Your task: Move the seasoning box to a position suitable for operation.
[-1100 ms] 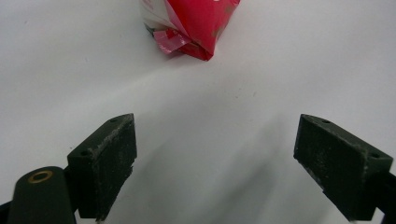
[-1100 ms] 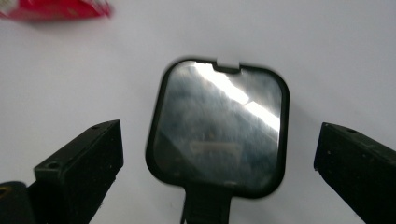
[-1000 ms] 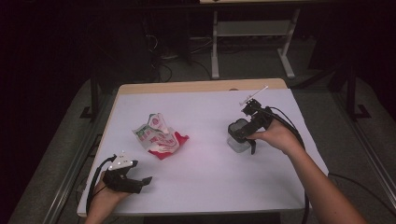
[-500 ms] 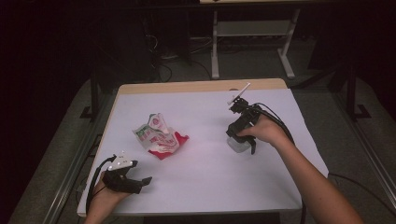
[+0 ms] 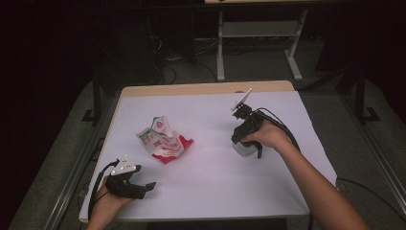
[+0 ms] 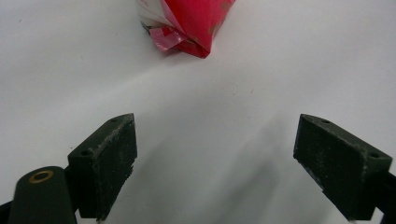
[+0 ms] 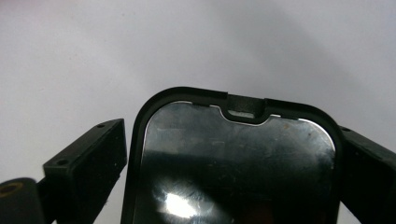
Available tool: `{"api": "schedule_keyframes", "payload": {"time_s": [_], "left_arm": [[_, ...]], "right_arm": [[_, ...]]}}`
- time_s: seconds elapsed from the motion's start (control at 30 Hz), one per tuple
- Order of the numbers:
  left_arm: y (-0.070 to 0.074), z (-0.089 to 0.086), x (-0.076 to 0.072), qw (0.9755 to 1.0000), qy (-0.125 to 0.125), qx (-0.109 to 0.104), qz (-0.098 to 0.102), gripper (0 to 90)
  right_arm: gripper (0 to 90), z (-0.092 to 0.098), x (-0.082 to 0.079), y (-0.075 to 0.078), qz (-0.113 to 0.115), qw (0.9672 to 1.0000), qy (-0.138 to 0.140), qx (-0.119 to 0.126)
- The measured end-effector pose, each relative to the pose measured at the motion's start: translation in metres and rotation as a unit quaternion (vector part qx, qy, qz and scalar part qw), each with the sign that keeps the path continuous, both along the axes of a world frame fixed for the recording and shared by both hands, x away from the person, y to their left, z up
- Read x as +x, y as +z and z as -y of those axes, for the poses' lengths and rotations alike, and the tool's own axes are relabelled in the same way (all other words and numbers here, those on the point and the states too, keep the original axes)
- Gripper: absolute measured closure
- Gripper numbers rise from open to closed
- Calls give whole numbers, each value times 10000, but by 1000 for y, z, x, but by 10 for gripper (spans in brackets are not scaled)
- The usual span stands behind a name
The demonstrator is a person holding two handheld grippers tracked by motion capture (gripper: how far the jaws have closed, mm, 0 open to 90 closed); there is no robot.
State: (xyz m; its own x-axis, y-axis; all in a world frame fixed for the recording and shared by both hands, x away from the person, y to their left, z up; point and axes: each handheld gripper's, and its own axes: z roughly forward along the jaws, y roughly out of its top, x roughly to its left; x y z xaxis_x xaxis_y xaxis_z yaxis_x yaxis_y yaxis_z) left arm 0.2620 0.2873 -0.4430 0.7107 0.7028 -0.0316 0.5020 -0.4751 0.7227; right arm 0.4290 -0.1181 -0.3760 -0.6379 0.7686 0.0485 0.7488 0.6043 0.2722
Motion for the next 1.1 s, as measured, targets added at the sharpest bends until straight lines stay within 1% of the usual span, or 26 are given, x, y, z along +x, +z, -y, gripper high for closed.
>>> {"api": "schedule_keyframes", "payload": {"time_s": [0.07,0.17,0.23,0.3,0.37,0.8,0.93,0.97,1.03,1.1], "left_arm": [[0,0,0,10000,2,-16,7,133],[1,0,0,10000,-36,32,13,133],[0,0,0,10000,-39,32,15,134],[0,0,0,10000,-39,27,7,135],[0,0,0,10000,-33,29,6,136],[-1,0,0,10000,-69,52,-1,138],[-1,1,0,10000,-71,39,-24,138],[-1,1,-1,10000,-72,44,-25,138],[-1,1,-1,10000,-65,31,-25,138],[-1,1,-1,10000,-62,38,-30,139]], "right_arm": [[57,-1,0,-2,-57,10000,6,-47],[64,-1,1,-3,-90,9999,-4,-95],[122,0,1,-3,-101,9999,-18,-111],[133,1,1,-3,-79,9999,-21,-131],[136,2,1,-2,-115,9999,-26,-88],[150,1,0,-2,-84,9999,-4,-148],[151,1,-1,-1,-37,9999,48,-154],[151,1,-3,-1,-19,9998,123,-180],[152,1,-4,-1,-24,9997,144,-195],[152,3,-6,1,-15,9997,165,-169]]}}
